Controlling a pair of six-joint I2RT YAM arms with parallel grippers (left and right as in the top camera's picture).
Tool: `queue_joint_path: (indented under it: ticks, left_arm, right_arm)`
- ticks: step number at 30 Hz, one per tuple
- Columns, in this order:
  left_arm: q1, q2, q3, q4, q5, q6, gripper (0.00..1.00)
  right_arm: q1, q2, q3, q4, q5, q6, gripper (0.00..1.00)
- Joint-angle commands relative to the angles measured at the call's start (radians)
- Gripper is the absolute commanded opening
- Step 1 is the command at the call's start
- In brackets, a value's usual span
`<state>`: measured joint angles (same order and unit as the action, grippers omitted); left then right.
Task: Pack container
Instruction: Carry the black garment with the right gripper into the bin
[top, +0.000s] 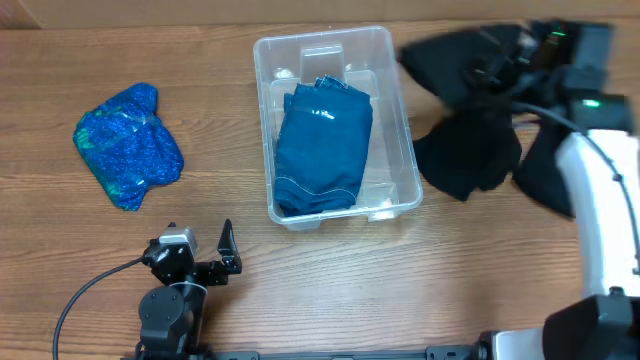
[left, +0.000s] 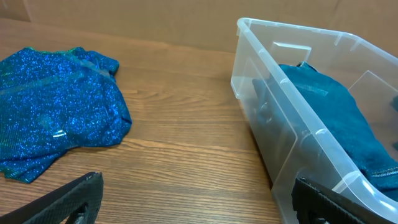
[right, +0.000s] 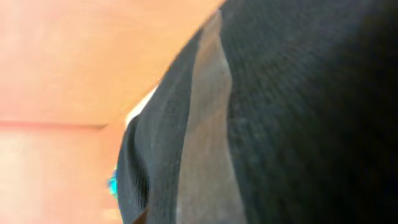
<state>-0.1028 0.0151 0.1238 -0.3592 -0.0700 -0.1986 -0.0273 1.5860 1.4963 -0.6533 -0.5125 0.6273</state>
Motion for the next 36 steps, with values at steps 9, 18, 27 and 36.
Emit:
queue_joint_path:
  ticks: [9,18,27,36]
  left_arm:
    - [0.005,-0.01,-0.016,0.002,0.011,0.019,1.0]
    - [0.005,-0.01,-0.016,0.002,0.011,0.019,1.0]
    - [0.005,-0.01,-0.016,0.002,0.011,0.019,1.0]
    - [0.005,-0.01,-0.016,0.002,0.011,0.019,1.0]
  right_arm:
    - [0.608,0.081,0.042,0.356,0.811,0.555,0.04]
    - [0.64,0.266,0.042,0.473,0.818,0.569,0.04]
    - [0.64,0.358,0.042,0.496,0.748,0.544,0.43]
    - [0.64,0.219,0.044,0.377,0.539,0.583,1.0]
